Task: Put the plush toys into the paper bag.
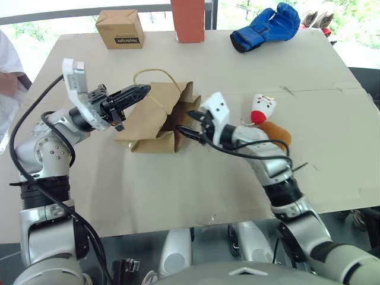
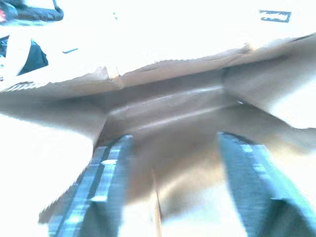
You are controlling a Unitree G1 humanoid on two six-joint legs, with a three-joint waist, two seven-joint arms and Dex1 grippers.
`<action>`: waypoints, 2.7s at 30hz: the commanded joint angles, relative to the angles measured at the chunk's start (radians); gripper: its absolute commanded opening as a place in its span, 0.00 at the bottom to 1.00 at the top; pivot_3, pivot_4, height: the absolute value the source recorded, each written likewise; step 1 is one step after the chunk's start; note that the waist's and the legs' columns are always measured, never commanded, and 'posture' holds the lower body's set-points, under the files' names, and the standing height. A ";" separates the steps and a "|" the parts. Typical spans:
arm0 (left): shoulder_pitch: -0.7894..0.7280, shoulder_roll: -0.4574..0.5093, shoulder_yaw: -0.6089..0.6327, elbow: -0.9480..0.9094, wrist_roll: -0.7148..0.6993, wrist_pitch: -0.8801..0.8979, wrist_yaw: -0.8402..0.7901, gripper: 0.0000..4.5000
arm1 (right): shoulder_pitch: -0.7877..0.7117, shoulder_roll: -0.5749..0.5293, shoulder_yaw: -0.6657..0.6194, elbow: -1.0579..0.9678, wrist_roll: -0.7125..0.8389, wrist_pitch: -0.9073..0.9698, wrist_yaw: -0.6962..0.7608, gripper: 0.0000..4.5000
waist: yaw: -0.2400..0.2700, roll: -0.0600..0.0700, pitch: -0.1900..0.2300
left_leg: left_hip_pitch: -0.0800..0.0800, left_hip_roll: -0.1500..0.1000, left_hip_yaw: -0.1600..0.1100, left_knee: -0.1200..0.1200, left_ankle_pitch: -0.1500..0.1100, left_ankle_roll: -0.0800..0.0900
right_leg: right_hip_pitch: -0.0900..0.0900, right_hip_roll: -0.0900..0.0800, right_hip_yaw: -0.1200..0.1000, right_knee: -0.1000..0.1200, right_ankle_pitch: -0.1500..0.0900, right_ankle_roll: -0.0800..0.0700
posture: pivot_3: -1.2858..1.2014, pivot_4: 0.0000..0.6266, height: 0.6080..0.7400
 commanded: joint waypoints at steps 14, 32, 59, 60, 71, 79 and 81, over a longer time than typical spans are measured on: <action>-0.043 -0.056 -0.027 -0.102 -0.041 0.041 -0.082 0.00 | 0.263 -0.515 -0.288 -0.533 0.009 0.414 -0.108 0.98 | 0.006 0.000 0.000 | 0.000 0.000 0.003 0.001 0.000 0.000 | 0.000 -0.001 0.002 -0.001 -0.002 -0.003 | 0.52 0.24 1.00; 0.044 -0.172 0.019 -0.274 -0.135 0.076 0.104 0.00 | 0.246 -0.571 -0.327 -0.484 0.136 0.163 0.055 0.01 | 0.003 0.000 0.001 | 0.000 0.000 0.004 0.002 0.000 0.001 | 0.000 0.000 0.004 -0.001 -0.003 0.004 | 0.52 0.24 1.00; 0.069 -0.238 -0.064 -0.370 -0.118 0.045 0.172 0.00 | -0.196 -0.374 0.119 -0.026 -0.081 -0.139 0.293 0.01 | 0.003 0.000 0.001 | 0.000 -0.001 0.002 0.001 0.000 0.001 | 0.000 0.001 0.003 -0.001 0.000 0.000 | 0.52 0.24 1.00; 0.069 -0.242 -0.068 -0.369 -0.118 0.044 0.173 0.00 | -0.199 -0.359 0.132 -0.021 -0.087 -0.142 0.296 0.01 | -0.002 0.000 0.001 | 0.000 0.000 0.002 0.001 0.000 0.001 | 0.000 0.001 0.003 -0.001 0.000 0.000 | 0.52 0.24 1.00; 0.082 -0.285 -0.102 -0.374 -0.106 0.031 0.168 0.00 | -0.344 -0.060 0.167 0.546 -0.154 -0.515 0.323 0.33 | 0.007 0.000 0.001 | 0.000 0.000 0.001 0.002 0.000 0.000 | 0.001 0.003 0.003 -0.001 0.000 0.000 | 0.52 0.24 1.00; 0.152 -0.258 0.001 -0.366 -0.097 -0.032 0.216 0.00 | -0.158 -0.257 0.043 0.185 -0.147 -0.385 0.281 0.86 | 0.007 0.000 0.002 | 0.000 0.000 0.000 0.001 0.000 0.000 | 0.001 0.002 0.003 -0.001 0.000 0.000 | 0.52 0.24 1.00; 0.151 -0.264 0.021 -0.356 -0.092 -0.054 0.242 0.00 | -0.107 -0.312 -0.006 0.060 -0.107 -0.309 0.288 0.86 | 0.007 0.000 0.002 | 0.000 0.000 0.001 0.001 0.000 0.000 | 0.001 0.002 0.003 -0.001 0.000 0.000 | 0.52 0.24 1.00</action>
